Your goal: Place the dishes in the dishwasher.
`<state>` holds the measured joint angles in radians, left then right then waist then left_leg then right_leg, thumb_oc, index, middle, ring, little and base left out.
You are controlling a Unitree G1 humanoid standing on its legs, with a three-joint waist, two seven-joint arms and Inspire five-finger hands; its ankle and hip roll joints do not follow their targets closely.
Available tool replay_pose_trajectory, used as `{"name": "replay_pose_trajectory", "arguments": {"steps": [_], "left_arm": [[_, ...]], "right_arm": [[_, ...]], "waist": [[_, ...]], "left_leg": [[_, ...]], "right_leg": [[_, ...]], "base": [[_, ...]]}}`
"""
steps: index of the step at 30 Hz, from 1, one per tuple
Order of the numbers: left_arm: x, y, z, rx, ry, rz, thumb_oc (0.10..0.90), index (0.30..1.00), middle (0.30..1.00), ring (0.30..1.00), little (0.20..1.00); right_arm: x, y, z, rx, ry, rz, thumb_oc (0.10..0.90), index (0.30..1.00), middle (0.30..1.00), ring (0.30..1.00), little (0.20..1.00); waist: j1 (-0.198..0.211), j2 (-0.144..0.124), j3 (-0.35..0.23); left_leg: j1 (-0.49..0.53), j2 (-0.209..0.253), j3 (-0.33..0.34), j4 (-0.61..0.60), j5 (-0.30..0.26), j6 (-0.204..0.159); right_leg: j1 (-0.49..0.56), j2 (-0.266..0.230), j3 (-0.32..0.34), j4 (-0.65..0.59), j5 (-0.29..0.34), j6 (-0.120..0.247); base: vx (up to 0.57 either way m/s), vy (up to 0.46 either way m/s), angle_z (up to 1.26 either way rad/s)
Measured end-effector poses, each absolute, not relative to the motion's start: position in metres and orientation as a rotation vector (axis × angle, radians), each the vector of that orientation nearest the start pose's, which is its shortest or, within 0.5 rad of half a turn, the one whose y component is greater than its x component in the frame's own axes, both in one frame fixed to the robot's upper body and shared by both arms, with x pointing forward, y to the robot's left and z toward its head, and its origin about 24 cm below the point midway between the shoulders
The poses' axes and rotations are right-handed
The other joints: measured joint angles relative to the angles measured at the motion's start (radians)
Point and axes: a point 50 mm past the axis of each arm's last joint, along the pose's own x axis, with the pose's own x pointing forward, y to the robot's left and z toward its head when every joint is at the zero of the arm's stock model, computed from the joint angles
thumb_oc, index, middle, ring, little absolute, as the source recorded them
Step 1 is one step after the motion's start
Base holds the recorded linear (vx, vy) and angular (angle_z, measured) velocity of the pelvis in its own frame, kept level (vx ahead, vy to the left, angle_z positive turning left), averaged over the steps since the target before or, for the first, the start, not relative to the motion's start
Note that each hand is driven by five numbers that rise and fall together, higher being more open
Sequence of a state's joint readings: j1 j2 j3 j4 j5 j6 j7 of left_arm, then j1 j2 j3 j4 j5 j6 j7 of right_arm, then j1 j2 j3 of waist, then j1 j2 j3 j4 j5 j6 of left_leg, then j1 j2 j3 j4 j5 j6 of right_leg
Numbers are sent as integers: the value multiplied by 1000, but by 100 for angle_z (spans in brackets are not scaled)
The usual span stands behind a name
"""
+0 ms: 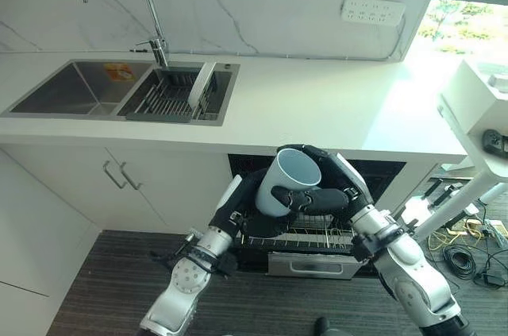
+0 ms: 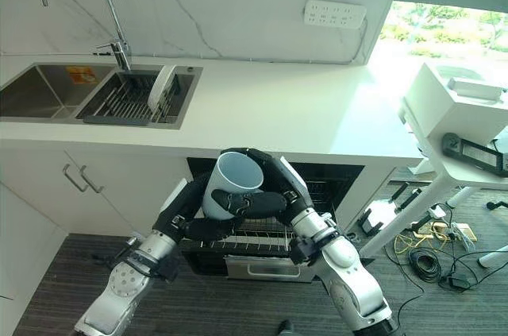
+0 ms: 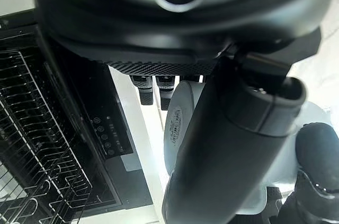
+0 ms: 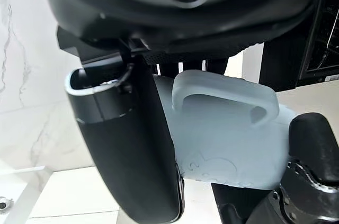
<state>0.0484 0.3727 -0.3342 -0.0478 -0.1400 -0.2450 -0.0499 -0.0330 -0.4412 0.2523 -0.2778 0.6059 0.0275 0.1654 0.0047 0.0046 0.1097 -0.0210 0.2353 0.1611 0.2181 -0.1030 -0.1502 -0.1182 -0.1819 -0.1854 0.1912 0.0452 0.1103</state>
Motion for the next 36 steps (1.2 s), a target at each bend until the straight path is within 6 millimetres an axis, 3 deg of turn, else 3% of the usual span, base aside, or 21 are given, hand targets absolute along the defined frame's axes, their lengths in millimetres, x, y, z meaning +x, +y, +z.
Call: {"name": "replay_pose_trajectory", "arguments": {"steps": [22,26,27,29,32,34,36], "left_arm": [[228,127,32,109,-84,-363,800,900,900,900,900],[228,128,21,85,-41,-279,800,900,900,900,900],[228,135,13,84,4,-215,800,900,900,900,900],[225,189,-25,100,231,146,800,900,900,900,900],[183,269,-58,116,471,589,800,900,900,900,900],[158,293,-62,165,525,694,800,900,900,900,900],[146,300,-64,186,549,737,800,900,900,900,900]], "right_arm": [[240,-140,94,154,-86,507,400,300,300,300,300],[241,-142,93,155,-83,485,400,300,300,300,300],[242,-144,96,162,-100,474,400,300,300,300,300],[246,-165,111,158,-191,384,400,300,300,300,300],[248,-199,129,139,-300,217,400,300,300,300,300],[248,-211,135,130,-328,155,400,300,300,300,300],[248,-209,135,131,-334,166,400,300,300,300,300]], "waist": [[0,8,-1],[-1,16,-2],[-3,18,-3],[-22,21,-5],[-35,20,-5],[-26,20,-5],[-12,19,-5]], "left_leg": [[4,-1,5,-5,0,1],[7,-1,6,-9,0,1],[8,-1,6,-10,0,1],[10,1,9,-13,1,-1],[7,3,14,-16,2,-2],[8,2,13,-16,3,-3],[8,-3,10,-15,7,-9]], "right_leg": [[-2,0,6,1,-1,1],[-2,1,6,1,-1,1],[-2,1,7,1,-1,1],[-3,3,9,0,-2,0],[-12,6,12,0,-3,-3],[-12,5,11,0,-3,-1],[-10,0,9,0,-3,0]], "base": [[11,3,0],[0,0,0],[19,6,-4],[16,5,-4],[9,4,-5],[3,5,3],[6,6,5]]}}
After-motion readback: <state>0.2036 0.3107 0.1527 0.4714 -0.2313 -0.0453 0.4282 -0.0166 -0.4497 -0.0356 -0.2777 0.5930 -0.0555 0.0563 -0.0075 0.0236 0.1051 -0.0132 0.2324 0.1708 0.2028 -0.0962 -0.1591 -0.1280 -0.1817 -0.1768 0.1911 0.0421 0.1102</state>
